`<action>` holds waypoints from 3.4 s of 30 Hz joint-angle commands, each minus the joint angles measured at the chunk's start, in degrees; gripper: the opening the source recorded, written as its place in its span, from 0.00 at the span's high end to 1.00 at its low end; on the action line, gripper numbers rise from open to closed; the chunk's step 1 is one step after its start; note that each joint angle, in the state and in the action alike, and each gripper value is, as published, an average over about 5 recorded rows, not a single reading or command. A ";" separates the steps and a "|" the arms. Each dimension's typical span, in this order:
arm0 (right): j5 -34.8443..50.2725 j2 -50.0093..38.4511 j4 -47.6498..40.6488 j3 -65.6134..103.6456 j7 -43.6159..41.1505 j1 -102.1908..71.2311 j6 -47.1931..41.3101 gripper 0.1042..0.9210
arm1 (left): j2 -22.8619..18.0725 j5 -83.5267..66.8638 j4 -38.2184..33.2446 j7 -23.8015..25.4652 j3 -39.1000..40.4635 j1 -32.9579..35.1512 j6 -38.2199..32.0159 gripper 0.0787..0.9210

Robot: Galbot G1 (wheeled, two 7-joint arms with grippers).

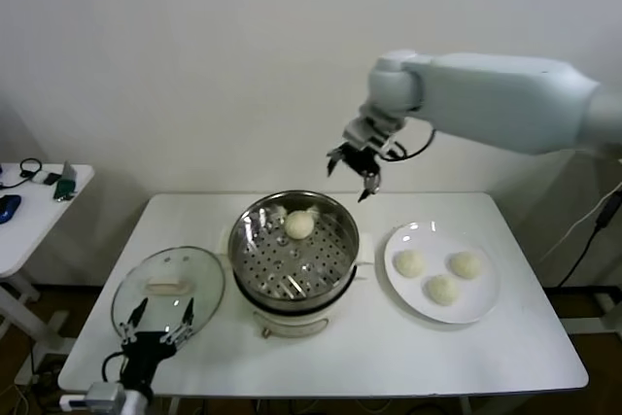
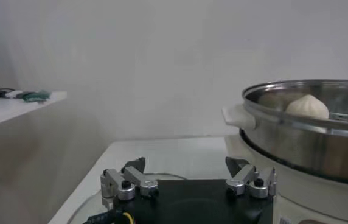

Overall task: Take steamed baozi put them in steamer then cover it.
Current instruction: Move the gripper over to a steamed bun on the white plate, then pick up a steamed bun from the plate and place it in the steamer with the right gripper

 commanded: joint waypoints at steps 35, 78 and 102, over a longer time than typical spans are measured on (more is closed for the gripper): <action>-12.08 -3.90 -18.55 19.55 7.90 -40.77 -17.38 0.12 | -0.28 -0.97 1.09 0.17 -1.66 0.15 -0.23 0.12; 13.78 -6.05 1.63 -1.18 0.83 5.32 -14.90 0.29 | -0.75 -0.20 0.17 -0.16 -0.54 -0.22 0.32 0.12; 16.30 23.63 2.65 8.22 16.35 -10.02 -27.02 0.29 | -0.68 -0.34 -2.17 -0.18 -0.45 0.32 0.20 0.12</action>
